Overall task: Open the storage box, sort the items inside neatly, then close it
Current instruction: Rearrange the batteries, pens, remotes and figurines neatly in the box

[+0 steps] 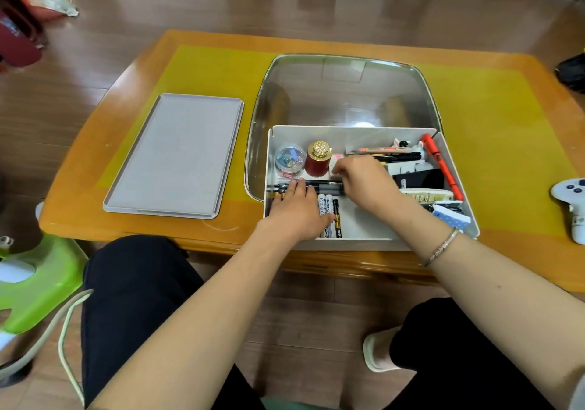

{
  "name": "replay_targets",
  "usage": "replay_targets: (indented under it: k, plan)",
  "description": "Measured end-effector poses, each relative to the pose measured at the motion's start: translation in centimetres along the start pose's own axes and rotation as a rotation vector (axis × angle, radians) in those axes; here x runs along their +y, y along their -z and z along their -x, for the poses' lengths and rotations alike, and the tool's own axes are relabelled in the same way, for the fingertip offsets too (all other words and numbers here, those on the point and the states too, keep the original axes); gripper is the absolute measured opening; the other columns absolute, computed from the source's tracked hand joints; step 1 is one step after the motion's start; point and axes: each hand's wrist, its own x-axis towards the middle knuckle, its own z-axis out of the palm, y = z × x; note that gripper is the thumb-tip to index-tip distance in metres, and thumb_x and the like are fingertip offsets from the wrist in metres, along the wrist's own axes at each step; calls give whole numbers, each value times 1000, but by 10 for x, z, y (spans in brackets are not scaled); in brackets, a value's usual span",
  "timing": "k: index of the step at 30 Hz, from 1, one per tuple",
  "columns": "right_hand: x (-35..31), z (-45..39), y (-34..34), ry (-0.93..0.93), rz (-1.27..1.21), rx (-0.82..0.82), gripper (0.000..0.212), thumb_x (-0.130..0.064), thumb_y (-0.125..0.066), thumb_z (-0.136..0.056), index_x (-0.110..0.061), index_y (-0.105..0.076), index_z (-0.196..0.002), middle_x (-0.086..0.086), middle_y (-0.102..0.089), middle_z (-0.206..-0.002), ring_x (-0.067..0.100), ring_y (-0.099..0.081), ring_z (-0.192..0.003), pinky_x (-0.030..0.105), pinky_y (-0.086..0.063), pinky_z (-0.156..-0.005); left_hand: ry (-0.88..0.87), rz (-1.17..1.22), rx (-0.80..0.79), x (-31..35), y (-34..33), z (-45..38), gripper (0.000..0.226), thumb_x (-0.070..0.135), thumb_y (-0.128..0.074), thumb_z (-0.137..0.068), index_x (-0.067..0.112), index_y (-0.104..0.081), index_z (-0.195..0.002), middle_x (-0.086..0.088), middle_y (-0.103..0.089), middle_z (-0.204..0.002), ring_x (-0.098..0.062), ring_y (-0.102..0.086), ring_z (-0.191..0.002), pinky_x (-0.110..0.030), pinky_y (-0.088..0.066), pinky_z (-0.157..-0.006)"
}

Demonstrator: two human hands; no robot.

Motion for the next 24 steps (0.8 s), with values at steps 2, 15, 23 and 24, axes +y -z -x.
replay_targets:
  k: [2,15,23,24]
  plan:
    - [7,3,3,-66,-18,0,32,1,-50,-83,-11,-65,-108,15,-67,-105,35,-59,-102,38,-50,-81,-11,-13,2,2,0,-4,80,55,-39,-96,12,-4,-153,-9,7,-161,-25,9,-148,-50,-6,-117]
    - [4,9,-1,-55,-55,-316,42,2,-46,-83,-8,-51,-123,15,-60,-120,31,-56,-108,44,-48,-91,10,-98,-63,6,-1,-12,75,57,-36,-96,26,2,-153,-5,10,-161,-26,12,-147,-57,-1,-114]
    - [12,19,23,-21,-8,-97,31,-9,-50,-86,-15,-65,-113,10,-66,-116,30,-58,-109,42,-48,-91,13,-141,-41,5,-4,-14,77,59,-35,-96,25,2,-154,-7,9,-161,-32,13,-146,-55,1,-115]
    - [16,20,29,-39,-3,-31,29,-11,-52,-86,-15,-67,-110,10,-68,-112,31,-59,-106,43,-48,-90,13,-148,-42,5,-4,-14,77,59,-35,-96,25,3,-154,-6,9,-161,-33,14,-146,-56,1,-115]
